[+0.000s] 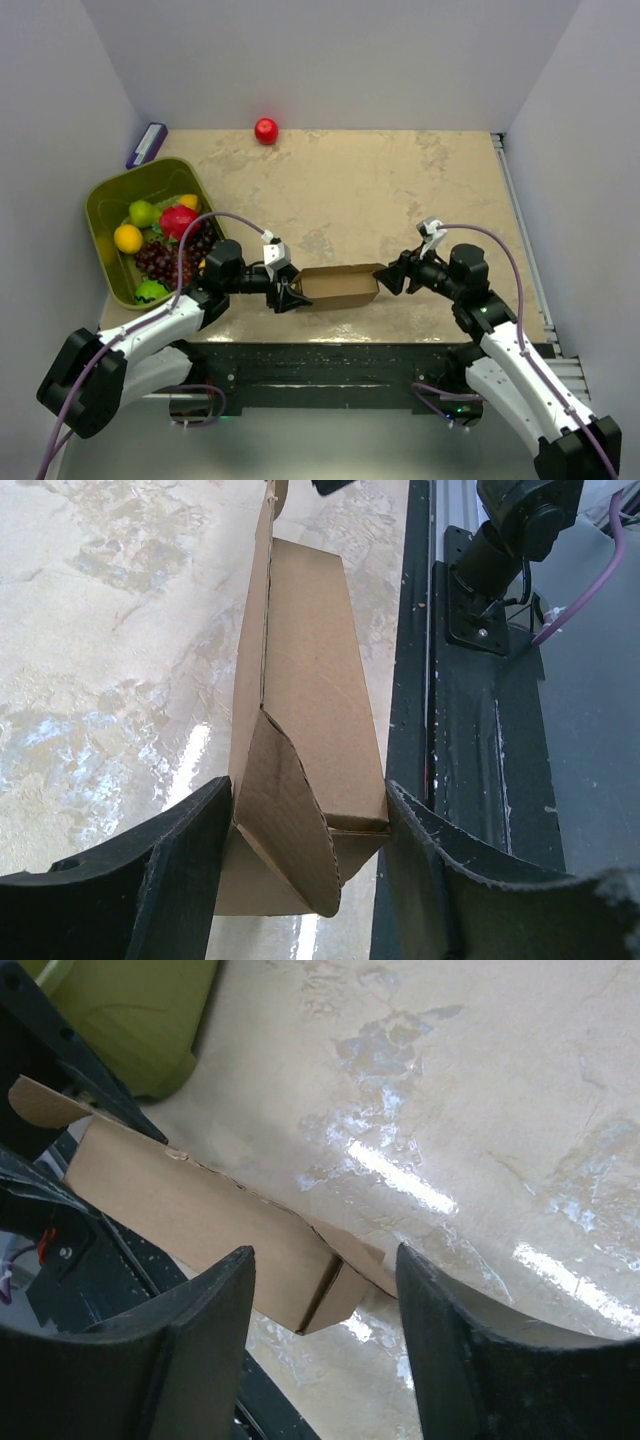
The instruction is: Fold the paper box
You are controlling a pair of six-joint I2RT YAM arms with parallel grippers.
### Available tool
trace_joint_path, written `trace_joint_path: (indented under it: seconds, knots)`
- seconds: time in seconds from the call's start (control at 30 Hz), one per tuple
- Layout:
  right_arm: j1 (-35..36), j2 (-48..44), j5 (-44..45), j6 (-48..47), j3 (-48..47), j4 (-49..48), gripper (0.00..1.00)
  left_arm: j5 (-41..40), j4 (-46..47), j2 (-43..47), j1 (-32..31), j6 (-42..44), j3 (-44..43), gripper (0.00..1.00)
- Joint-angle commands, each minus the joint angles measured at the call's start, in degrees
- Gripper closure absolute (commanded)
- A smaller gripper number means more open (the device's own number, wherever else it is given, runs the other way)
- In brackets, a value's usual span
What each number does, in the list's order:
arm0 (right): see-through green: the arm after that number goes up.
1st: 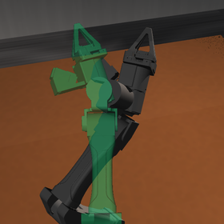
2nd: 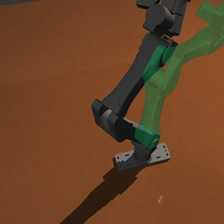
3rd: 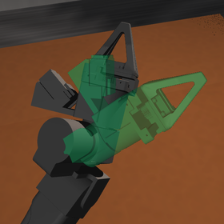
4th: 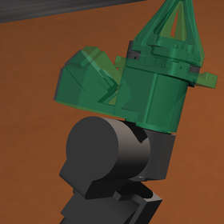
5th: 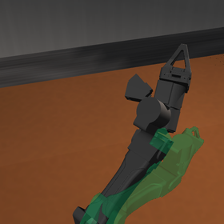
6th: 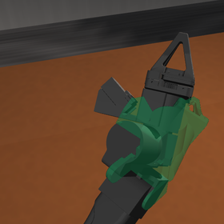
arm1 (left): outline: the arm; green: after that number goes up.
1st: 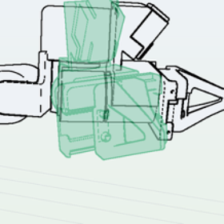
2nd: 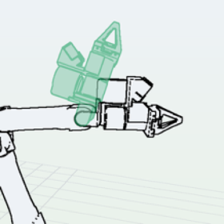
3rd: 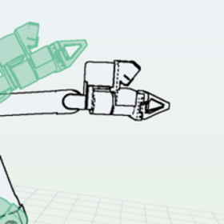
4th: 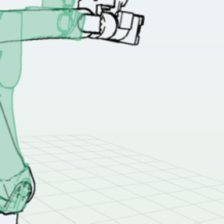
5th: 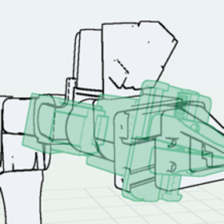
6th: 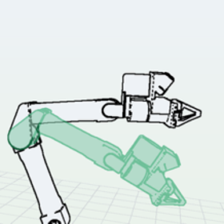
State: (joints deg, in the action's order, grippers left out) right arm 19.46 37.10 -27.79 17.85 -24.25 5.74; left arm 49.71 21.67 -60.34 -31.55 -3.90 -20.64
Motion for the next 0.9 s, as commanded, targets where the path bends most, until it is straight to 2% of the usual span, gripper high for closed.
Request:
trace_joint_path:
  seconds: [0.0, 0.1, 0.23, 0.33, 0.5, 0.6, 0.87]
  knots:
    - [2.9, 2.4, 4.9, -2.4, -1.9, -2.1, 0.45, 2.1, 2.9, 0.0, 0.4, -0.3, -1.1, 0.77]
    - [3.8, 2.5, 6.4, -2.5, -2.0, -1.7, 0.6, 1.6, 2.6, 0.1, 0.4, 0.1, -1.1, 0.77]
    - [4.1, 1.4, 8.3, -2.4, -2.6, 0.1, 0.67, 0.3, 1.3, 0.0, 0.3, 1.4, -1.4, 0.78]
    - [4.1, 1.7, 9.2, -2.3, -2.9, 0.5, 0.77, -0.1, 0.9, -0.5, 0.4, 1.7, -1.4, 0.78]
    - [4.5, 2.1, 9.3, -2.3, -3.5, 1.1, 0.84, -0.6, 0.4, -1.2, 0.3, 2.3, -1.6, 0.78]
    - [4.7, 2.1, 9.5, -1.9, -3.8, 1.4, 0.94, -0.7, 0.4, -1.8, 0.3, 2.4, -1.7, 0.79]
    - [7.4, -2.0, 18.2, 1.4, -2.7, 1.8, 0.98, -1.1, 0.8, -3.1, -0.5, 2.2, -1.9, 0.8]
